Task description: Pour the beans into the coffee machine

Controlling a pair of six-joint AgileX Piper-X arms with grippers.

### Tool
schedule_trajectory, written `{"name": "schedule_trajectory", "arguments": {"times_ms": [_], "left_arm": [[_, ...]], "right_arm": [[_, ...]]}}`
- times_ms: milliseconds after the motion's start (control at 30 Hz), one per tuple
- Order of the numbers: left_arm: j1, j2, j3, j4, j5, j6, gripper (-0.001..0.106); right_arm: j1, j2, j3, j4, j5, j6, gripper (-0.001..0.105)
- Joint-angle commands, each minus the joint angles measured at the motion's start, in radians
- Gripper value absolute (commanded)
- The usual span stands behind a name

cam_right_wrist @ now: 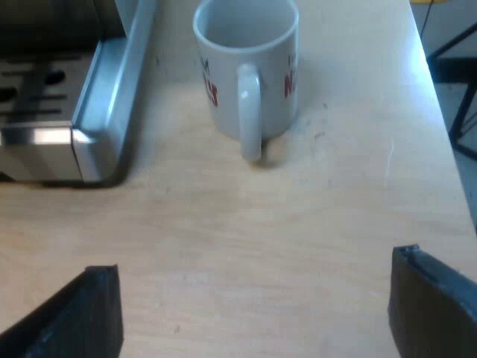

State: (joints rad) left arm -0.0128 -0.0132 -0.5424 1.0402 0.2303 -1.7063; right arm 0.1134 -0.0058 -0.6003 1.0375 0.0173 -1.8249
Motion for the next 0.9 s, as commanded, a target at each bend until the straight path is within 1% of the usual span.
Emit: {"name": "schedule_trajectory", "arguments": {"times_ms": [33,133,200,233,267,333,467,633,700,900], "left_arm": [[-0.007,-0.021,-0.038,-0.025,-0.034,-0.011,0.067],[-0.007,-0.005,-0.067,-0.044,-0.055,-0.011,0.067],[-0.007,0.004,-0.075,-0.053,-0.064,-0.011,0.067],[-0.007,0.019,-0.087,-0.060,-0.086,-0.011,0.067],[-0.007,0.023,-0.089,-0.063,-0.089,-0.011,0.067],[-0.007,0.049,-0.092,-0.078,-0.089,-0.011,0.067],[-0.007,0.101,-0.092,-0.093,-0.089,-0.011,0.067],[-0.007,0.165,-0.092,-0.131,-0.076,-0.011,0.067],[-0.007,0.179,-0.092,-0.138,-0.072,-0.011,0.067],[-0.007,0.210,-0.092,-0.157,-0.069,-0.011,0.067]], "right_arm": [[-0.005,0.017,-0.061,-0.001,-0.058,-0.021,0.079],[-0.005,0.054,-0.109,-0.001,-0.112,-0.038,0.079],[-0.005,0.069,-0.126,-0.001,-0.128,-0.042,0.079],[-0.002,0.097,-0.155,-0.005,-0.156,-0.041,0.079],[-0.002,0.097,-0.158,-0.006,-0.161,-0.041,0.079],[-0.002,0.133,-0.193,-0.020,-0.218,-0.053,0.079],[0.020,0.187,-0.236,-0.079,-0.285,-0.066,0.079],[0.107,0.267,-0.273,-0.126,-0.290,-0.145,0.079],[0.136,0.288,-0.277,-0.134,-0.292,-0.155,0.079],[0.258,0.386,-0.276,-0.189,-0.291,-0.154,0.079]]}}
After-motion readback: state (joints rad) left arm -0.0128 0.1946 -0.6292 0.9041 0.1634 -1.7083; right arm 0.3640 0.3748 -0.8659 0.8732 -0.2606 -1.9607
